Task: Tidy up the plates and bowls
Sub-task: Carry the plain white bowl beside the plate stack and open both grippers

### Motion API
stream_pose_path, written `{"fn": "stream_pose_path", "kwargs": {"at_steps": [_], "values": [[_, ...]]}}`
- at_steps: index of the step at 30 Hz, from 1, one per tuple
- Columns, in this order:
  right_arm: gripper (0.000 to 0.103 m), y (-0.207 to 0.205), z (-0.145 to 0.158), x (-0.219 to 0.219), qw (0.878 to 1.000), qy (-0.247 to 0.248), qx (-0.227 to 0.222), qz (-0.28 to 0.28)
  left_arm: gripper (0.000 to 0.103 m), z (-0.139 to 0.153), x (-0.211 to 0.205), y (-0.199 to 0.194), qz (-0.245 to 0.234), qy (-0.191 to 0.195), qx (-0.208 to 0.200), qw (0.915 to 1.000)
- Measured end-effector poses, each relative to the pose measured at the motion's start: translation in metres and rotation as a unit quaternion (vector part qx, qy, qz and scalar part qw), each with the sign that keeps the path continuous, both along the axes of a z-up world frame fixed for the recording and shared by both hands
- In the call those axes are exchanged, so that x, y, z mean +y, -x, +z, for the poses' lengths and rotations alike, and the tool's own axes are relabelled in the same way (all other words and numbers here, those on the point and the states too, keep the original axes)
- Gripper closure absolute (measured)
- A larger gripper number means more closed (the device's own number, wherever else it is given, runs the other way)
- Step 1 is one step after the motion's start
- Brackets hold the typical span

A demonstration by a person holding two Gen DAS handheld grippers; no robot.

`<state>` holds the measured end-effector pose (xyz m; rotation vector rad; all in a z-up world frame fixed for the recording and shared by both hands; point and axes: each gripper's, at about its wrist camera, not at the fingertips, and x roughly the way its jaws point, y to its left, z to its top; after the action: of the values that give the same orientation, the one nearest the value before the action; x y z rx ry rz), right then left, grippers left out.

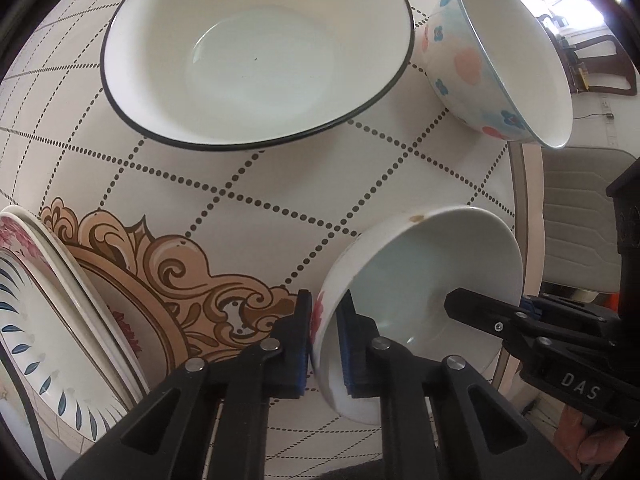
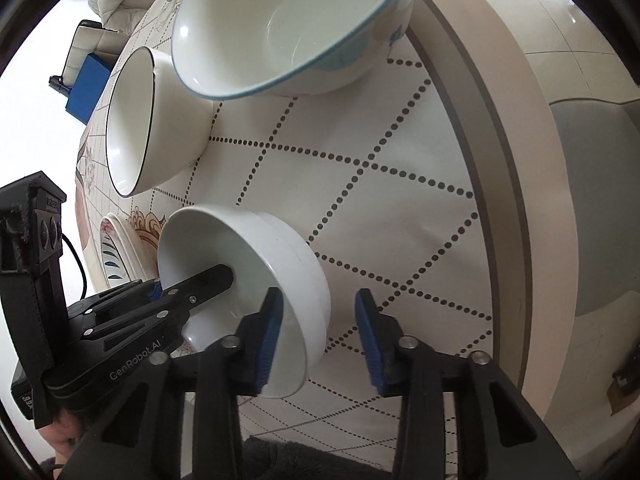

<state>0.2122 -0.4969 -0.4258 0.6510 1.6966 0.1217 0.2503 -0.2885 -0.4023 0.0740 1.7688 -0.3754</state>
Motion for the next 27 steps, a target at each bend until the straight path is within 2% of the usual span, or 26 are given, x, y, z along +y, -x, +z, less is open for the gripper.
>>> {"fn": "stream_pose_path", "kwargs": {"at_steps": [1,3,7,18,27], "values": [[0.089,0.000,-0.001,0.003,1.000,0.006,0.001,0.008,0.093,0.000,0.001,0.000,0.001,0.002,0.000,1.0000],[0.091,-0.001,0.001,0.009,1.000,0.022,-0.003,0.020,0.093,0.000,0.001,0.000,0.004,0.000,0.000,1.0000],[0.091,-0.005,0.002,0.018,0.999,0.026,-0.004,0.030,0.093,0.004,0.007,-0.001,0.006,-0.004,-0.006,1.0000],[0.091,-0.025,0.022,0.042,0.998,0.004,-0.017,0.055,0.093,0.044,0.038,-0.013,0.022,-0.017,-0.020,0.9994],[0.091,-0.040,0.020,0.075,0.996,0.005,-0.013,0.091,0.093,0.037,0.066,-0.022,0.047,-0.031,-0.006,0.9984]]}}
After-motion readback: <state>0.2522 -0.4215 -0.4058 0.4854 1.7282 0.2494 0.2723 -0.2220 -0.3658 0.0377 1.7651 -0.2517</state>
